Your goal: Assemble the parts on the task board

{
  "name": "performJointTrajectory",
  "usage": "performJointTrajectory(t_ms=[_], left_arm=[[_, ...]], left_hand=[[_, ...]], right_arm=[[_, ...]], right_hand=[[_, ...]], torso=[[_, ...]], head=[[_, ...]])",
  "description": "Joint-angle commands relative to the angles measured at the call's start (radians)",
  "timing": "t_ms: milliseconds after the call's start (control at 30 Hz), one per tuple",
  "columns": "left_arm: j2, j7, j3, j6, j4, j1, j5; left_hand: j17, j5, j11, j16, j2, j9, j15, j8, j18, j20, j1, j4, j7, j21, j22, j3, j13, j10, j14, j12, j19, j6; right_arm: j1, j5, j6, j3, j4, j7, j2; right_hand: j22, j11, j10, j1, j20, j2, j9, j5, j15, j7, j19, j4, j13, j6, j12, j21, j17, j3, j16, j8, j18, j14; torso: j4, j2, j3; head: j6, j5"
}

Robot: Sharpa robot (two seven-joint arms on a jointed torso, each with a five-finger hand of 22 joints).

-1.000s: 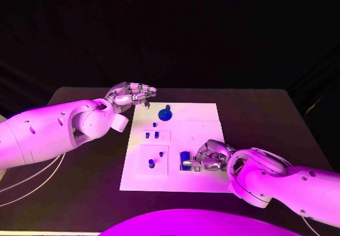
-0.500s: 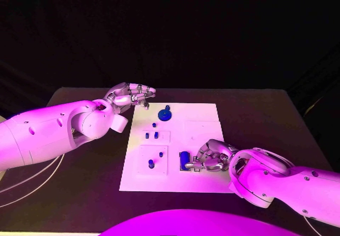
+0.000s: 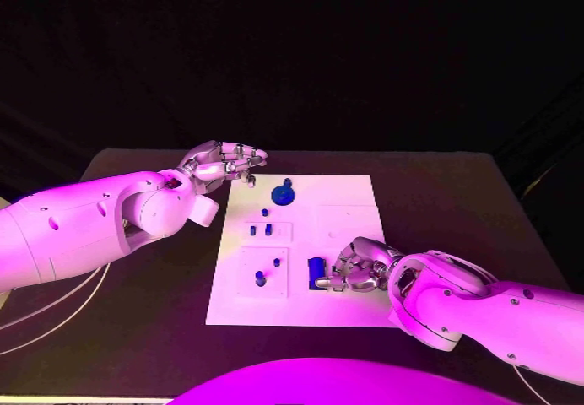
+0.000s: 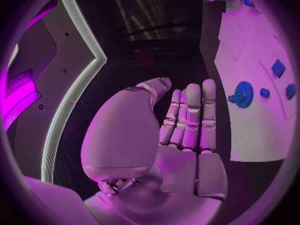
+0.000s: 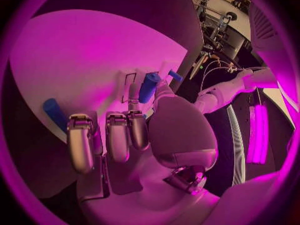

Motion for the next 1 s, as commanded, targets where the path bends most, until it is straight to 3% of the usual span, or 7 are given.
performJointTrajectory(t_ms=[33,233,533,667,800,900,1000], left_arm=[[0.001,0.003,0.000,0.015,0.002,0.000,0.006],[0.000,0.001,0.000,0.016,0.002,0.000,0.006],[0.000,0.001,0.000,0.016,0.001,0.000,0.006],[0.001,0.002,0.000,0.015,0.001,0.000,0.006],[0.003,0.011,0.000,0.010,0.000,0.000,0.006],[0.004,0.018,0.000,0.006,-0.001,0.000,0.009],[0.005,0.025,-0.001,0.002,-0.001,-0.001,0.011]], left_hand=[[-0.001,0.001,0.002,-0.001,0.000,0.001,0.000,0.003,0.006,0.002,-0.006,0.008,0.001,-0.005,-0.002,0.001,-0.002,-0.009,-0.003,0.004,0.003,-0.004],[-0.001,0.001,0.002,-0.001,0.000,0.001,0.000,0.003,0.006,0.002,-0.006,0.008,0.001,-0.005,-0.002,0.001,-0.002,-0.009,-0.003,0.004,0.003,-0.004],[-0.001,0.001,0.002,-0.001,0.000,0.001,0.000,0.003,0.006,0.002,-0.006,0.008,0.001,-0.005,-0.002,0.001,-0.002,-0.009,-0.003,0.004,0.003,-0.004],[-0.001,0.001,0.002,-0.001,0.000,0.001,0.000,0.003,0.006,0.002,-0.006,0.008,0.001,-0.005,-0.002,0.001,-0.002,-0.009,-0.003,0.004,0.003,-0.004],[-0.001,0.001,0.002,-0.001,0.000,0.001,0.000,0.003,0.006,0.002,-0.006,0.008,0.001,-0.005,-0.002,0.001,-0.002,-0.009,-0.003,0.004,0.003,-0.004],[-0.001,0.001,0.002,0.000,0.001,0.002,0.000,0.004,0.006,0.003,-0.006,0.008,0.001,-0.007,-0.003,0.001,-0.002,-0.010,-0.003,0.005,0.003,-0.004],[-0.001,0.000,0.002,0.000,0.001,0.002,0.000,0.004,0.006,0.003,-0.006,0.008,0.001,-0.007,-0.003,0.001,-0.002,-0.009,-0.003,0.005,0.003,-0.004]], right_arm=[[0.000,-0.031,0.008,0.001,-0.006,-0.007,0.002],[0.000,-0.029,0.015,0.001,-0.004,0.002,0.001],[-0.001,-0.026,0.009,0.001,0.006,0.015,-0.002],[-0.001,-0.033,-0.036,0.001,0.010,0.025,-0.015],[0.003,-0.009,-0.126,0.004,0.027,0.083,-0.060],[0.019,0.058,-0.158,0.006,0.039,0.166,-0.099],[0.043,0.128,-0.156,0.007,0.057,0.234,-0.152]], right_hand=[[0.263,-0.005,0.061,0.005,-0.007,0.009,-0.001,0.005,-0.008,-0.002,0.103,-0.002,0.201,-0.001,0.000,0.004,0.220,0.004,0.005,0.005,-0.014,0.097],[0.263,-0.006,0.062,0.056,-0.008,-0.013,-0.007,0.006,-0.009,-0.002,0.103,-0.011,0.202,-0.002,-0.001,0.004,0.220,0.017,0.005,0.003,-0.014,0.097],[0.263,-0.005,0.062,0.077,-0.008,-0.040,-0.011,0.006,-0.009,-0.002,0.103,-0.005,0.202,0.000,0.000,0.004,0.220,0.030,0.005,0.002,-0.014,0.097],[0.263,-0.005,0.062,0.074,-0.008,-0.041,-0.012,0.006,-0.009,-0.001,0.103,-0.001,0.202,0.001,-0.001,0.004,0.217,0.033,0.004,0.002,-0.014,0.096],[0.263,0.000,0.062,0.061,-0.006,-0.052,-0.020,0.006,-0.005,0.005,0.103,0.003,0.203,-0.014,0.000,0.004,0.209,0.042,0.000,-0.010,-0.014,0.095],[0.263,0.004,0.058,0.059,-0.004,-0.059,-0.023,0.006,-0.002,0.010,0.103,0.002,0.199,-0.023,-0.009,0.004,0.204,0.049,-0.002,-0.016,-0.014,0.094],[0.263,0.017,0.052,0.080,0.005,-0.059,-0.034,0.006,0.009,0.025,0.103,-0.001,0.196,-0.057,-0.017,0.004,0.197,0.068,-0.006,-0.038,-0.014,0.092]], torso=[[0.0002,0.000,-0.0001],[-0.0003,0.000,0.0001],[-0.0013,0.000,0.0004],[-0.0014,-0.001,0.0001],[-0.0017,-0.001,-0.0001],[-0.0027,-0.002,-0.0002],[-0.0027,-0.002,-0.0002]], head=[[-0.001,0.000],[-0.003,0.001],[-0.006,0.001],[-0.003,-0.001],[0.000,-0.006],[0.003,-0.008],[0.005,-0.017]])
